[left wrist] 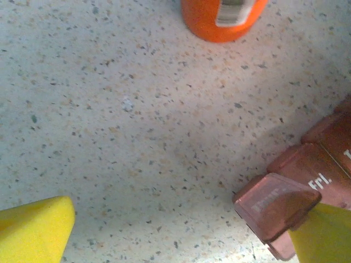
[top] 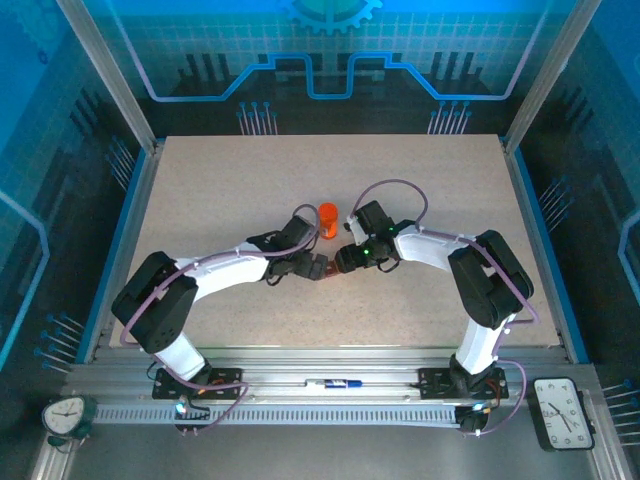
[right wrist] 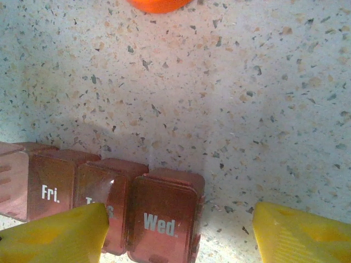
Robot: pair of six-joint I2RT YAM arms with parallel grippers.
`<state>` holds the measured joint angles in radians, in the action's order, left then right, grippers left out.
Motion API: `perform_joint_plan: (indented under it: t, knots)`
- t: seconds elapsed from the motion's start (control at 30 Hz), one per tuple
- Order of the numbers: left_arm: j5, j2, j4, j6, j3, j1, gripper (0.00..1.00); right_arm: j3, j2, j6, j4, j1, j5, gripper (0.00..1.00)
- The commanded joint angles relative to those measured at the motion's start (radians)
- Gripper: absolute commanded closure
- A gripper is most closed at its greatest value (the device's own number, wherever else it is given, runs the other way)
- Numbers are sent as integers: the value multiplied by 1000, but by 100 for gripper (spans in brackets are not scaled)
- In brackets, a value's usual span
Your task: Sort the pills into containers
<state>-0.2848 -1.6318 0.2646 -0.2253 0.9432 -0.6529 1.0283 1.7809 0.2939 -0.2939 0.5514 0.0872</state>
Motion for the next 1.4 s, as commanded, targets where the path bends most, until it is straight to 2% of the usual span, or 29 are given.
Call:
perform_joint_plan:
  t: [0.0,0.3,0.8,1.03,1.37]
  knots:
    - [-20,-14,18,28,40,24,1,-26,44,15,-25,8,-8,29]
    - [7,-58,-1,19,51,67,1,-37,43,32,-13,8,2,29]
    - [39,-72,-16,4,84,73,1,-21,30,56,-14,7,17,29]
    - [77,-31,-2,7,139,90,1,1,-70,69,-46,-5,4,22]
    - [149,31,-2,-29,181,162,1,-24,-181,89,-80,46,42,22]
